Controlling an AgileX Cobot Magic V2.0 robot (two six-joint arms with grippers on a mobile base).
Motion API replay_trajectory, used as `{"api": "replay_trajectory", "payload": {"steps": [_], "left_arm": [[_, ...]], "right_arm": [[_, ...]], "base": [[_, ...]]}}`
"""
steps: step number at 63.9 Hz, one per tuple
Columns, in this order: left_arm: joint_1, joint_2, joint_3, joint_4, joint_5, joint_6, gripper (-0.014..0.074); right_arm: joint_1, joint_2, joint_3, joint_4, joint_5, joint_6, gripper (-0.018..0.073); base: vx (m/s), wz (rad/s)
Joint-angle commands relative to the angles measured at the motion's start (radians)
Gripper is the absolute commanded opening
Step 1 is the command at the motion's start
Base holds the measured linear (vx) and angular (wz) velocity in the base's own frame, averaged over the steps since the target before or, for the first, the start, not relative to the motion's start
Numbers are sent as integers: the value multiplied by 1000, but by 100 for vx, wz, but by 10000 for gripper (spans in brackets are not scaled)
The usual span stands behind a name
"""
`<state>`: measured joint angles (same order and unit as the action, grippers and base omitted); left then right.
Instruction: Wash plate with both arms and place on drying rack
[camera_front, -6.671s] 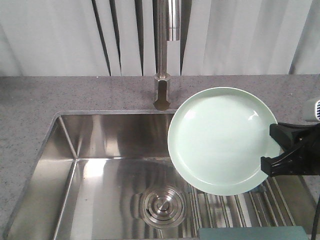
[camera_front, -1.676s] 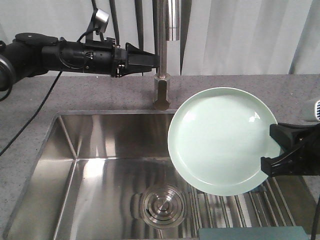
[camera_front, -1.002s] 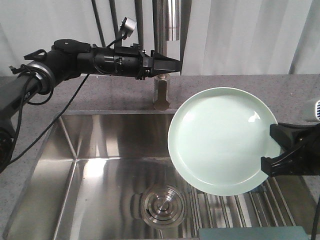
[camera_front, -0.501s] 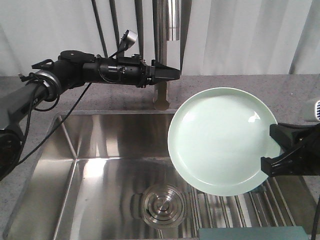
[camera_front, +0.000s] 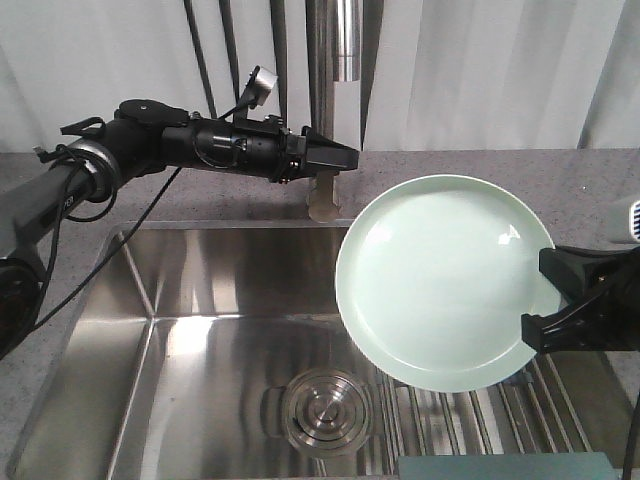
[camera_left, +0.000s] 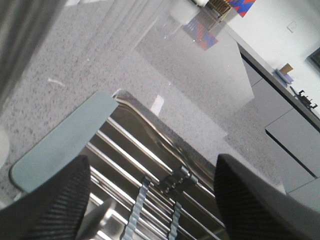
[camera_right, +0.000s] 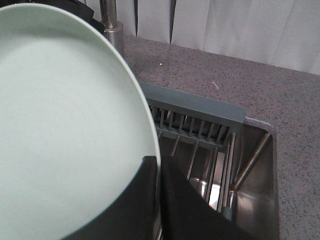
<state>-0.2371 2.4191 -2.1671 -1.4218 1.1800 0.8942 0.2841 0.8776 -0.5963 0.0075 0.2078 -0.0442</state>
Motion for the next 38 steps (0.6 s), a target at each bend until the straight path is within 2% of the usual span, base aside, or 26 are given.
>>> {"api": "replay_trajectory", "payload": {"steps": [1,15,27,38], "left_arm": [[-3,-90,-28,-13,73,-47,505],[-3,-137,-23,92,73,-84,505],[-7,-149,-23,123,73,-122,505],[-32,-149,-23,182,73,-144,505]], "right_arm": [[-3,-14,-29,-7,-82,-7,-9],[-3,-14,-29,-7,-81,-7,-9],[-3,-14,-29,-7,-81,-7,-9],[-3,-14,-29,-7,-81,-7,-9]], "base": [[0,0],[0,0],[0,0],[0,0]]}}
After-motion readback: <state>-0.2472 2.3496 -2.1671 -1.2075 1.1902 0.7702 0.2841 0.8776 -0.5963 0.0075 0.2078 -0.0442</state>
